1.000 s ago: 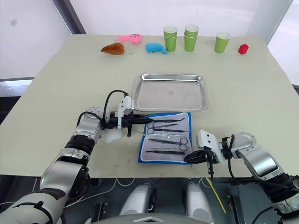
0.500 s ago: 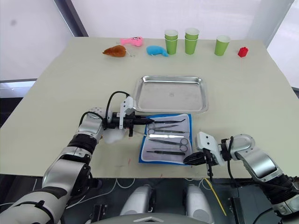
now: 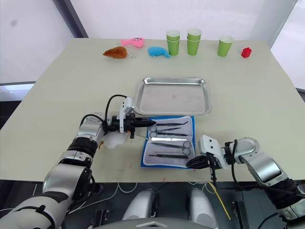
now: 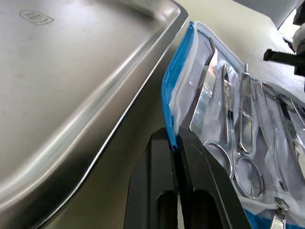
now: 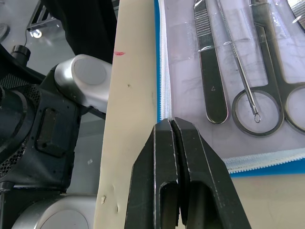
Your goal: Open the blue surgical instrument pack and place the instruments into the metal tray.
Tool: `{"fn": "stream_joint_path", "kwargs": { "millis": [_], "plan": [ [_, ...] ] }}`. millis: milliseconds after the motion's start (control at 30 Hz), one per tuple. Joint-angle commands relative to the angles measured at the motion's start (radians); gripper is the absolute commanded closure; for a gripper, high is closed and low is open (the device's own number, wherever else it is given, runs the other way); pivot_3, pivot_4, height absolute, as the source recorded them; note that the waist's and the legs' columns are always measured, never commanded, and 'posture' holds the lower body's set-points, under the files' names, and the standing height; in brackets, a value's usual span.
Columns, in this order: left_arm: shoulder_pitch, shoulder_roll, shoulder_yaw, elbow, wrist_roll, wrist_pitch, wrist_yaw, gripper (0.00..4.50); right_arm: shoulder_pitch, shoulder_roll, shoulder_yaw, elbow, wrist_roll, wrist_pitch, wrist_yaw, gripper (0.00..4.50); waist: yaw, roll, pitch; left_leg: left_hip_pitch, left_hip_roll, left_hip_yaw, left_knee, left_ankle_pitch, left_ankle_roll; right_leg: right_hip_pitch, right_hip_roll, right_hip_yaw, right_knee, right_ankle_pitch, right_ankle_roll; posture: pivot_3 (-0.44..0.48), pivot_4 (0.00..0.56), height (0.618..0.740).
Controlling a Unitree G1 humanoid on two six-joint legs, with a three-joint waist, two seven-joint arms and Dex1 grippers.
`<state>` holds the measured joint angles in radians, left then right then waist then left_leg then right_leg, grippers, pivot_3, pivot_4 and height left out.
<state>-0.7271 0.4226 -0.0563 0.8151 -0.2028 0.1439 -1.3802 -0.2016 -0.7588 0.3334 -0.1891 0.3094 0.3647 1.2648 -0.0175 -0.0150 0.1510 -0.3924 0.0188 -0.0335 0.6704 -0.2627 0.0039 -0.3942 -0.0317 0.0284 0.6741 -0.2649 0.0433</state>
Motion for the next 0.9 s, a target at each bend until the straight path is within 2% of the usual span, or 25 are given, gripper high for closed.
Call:
{"fn": "stream_joint_path", "kwargs": {
  "millis": [33,167,200,267,333,367,567,900],
  "plan": [
    [0.027,-0.004,0.035,-0.014,-0.043,0.056,0.001,4.50,0.027,-0.010,0.026,0.005,-0.033,0.009,-0.001,4.47,0.000,0.000,0.000,0.000,0.000,0.000,0.000,0.000,0.000,0.000,0.000,0.000,0.000,0.000,0.000,0.000,0.150,0.740],
    [0.040,-0.002,0.052,-0.049,-0.082,0.146,-0.011,4.50,0.030,-0.011,0.025,0.003,-0.032,0.010,-0.004,4.47,-0.001,0.000,0.000,0.000,0.000,0.000,0.000,0.000,0.000,0.000,0.000,0.000,0.000,0.000,0.000,0.000,0.150,0.740],
    [0.042,-0.005,0.059,-0.054,-0.087,0.152,-0.001,3.99,0.031,-0.010,0.026,0.002,-0.032,0.011,-0.005,4.50,-0.001,0.000,0.000,0.000,0.000,0.000,0.000,0.000,0.000,0.000,0.000,0.000,0.000,0.000,0.000,0.000,0.150,0.740],
    [0.048,-0.004,0.058,-0.055,-0.074,0.147,0.027,3.59,0.033,-0.010,0.027,-0.002,-0.031,0.013,-0.006,4.50,-0.001,0.000,0.000,0.000,0.000,0.000,0.000,0.000,0.000,0.000,0.000,0.000,0.000,0.000,0.000,0.000,0.150,0.740],
    [0.054,-0.002,0.053,-0.061,-0.074,0.168,0.034,2.67,0.034,-0.009,0.028,-0.006,-0.029,0.016,-0.006,4.50,0.000,0.000,0.000,0.000,0.000,0.000,0.000,0.000,0.000,0.000,0.000,0.000,0.000,0.000,0.000,0.000,0.150,0.740],
    [0.057,-0.003,0.054,-0.066,-0.081,0.184,0.034,2.43,0.034,-0.009,0.028,-0.008,-0.028,0.018,-0.006,4.50,0.000,0.000,0.000,0.000,0.000,0.000,0.000,0.000,0.000,0.000,0.000,0.000,0.000,0.000,0.000,0.000,0.150,0.740],
    [0.081,-0.012,0.081,-0.102,-0.121,0.223,0.051,2.43,0.038,-0.012,0.022,-0.016,-0.023,0.022,-0.008,4.50,-0.001,0.000,0.000,0.000,0.000,0.000,0.000,0.000,0.000,0.000,0.000,0.000,-0.001,0.000,0.000,0.000,0.150,0.740],
    [0.161,0.032,0.108,-0.242,-0.189,0.282,0.020,2.43,0.060,0.005,-0.047,-0.066,0.042,0.027,-0.027,4.50,-0.001,0.000,0.000,0.000,0.000,-0.001,-0.001,0.000,0.000,0.000,0.000,0.000,-0.002,0.000,0.000,0.000,0.150,0.740]
  ]
}}
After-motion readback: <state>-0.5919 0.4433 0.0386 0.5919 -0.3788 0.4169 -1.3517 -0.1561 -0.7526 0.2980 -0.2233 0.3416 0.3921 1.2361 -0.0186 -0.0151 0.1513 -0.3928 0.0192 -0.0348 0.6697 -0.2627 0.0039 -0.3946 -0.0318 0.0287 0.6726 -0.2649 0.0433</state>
